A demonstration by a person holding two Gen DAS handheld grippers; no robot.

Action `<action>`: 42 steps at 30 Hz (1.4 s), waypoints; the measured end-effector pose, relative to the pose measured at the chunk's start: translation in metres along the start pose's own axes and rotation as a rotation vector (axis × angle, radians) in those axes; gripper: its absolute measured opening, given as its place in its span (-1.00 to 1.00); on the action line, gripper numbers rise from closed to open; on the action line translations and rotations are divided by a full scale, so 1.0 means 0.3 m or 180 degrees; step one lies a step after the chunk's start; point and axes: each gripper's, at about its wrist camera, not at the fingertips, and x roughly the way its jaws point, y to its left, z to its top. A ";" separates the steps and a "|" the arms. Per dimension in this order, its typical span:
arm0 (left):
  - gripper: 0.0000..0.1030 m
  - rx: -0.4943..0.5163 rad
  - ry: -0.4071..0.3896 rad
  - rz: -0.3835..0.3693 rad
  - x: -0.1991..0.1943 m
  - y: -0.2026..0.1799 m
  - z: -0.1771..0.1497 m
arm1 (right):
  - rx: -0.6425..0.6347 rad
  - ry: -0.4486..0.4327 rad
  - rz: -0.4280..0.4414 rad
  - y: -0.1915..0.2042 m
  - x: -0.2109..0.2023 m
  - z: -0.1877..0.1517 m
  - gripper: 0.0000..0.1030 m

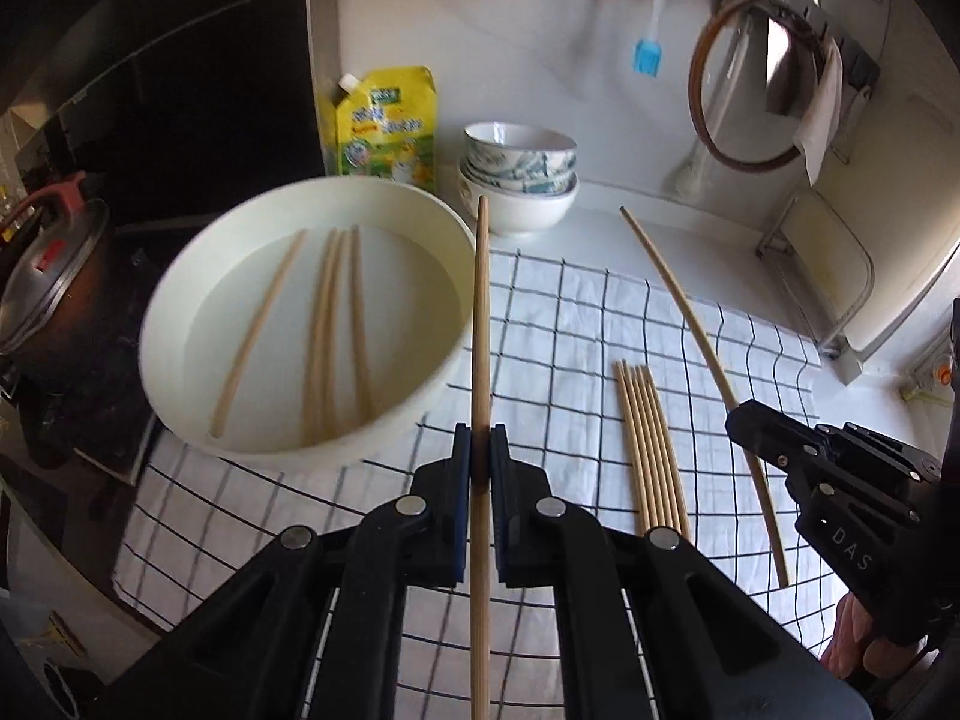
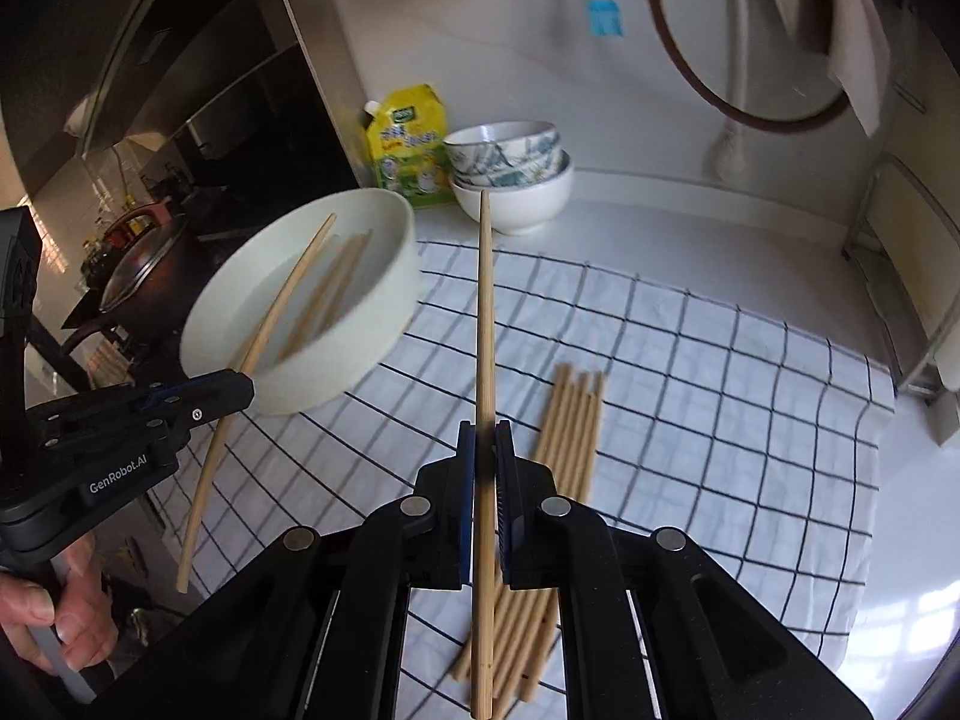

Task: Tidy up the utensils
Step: 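Lift and carry the left tool's chopstick over the basin while the right tool carries its own, then open the left tool to drop its chopstick into the water while the right tool opens too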

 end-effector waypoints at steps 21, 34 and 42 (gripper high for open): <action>-0.86 -0.0020 -0.0096 0.0159 0.192 0.506 0.353 | -0.0036 0.0084 0.0070 0.448 0.468 0.410 -0.88; -0.86 0.0028 0.0371 0.0089 0.457 0.566 0.302 | 0.0211 0.0628 -0.0204 0.411 0.709 0.326 -0.87; -0.85 0.0074 0.0582 0.0025 0.530 0.571 0.274 | 0.0240 0.0711 -0.0263 0.403 0.745 0.285 -0.87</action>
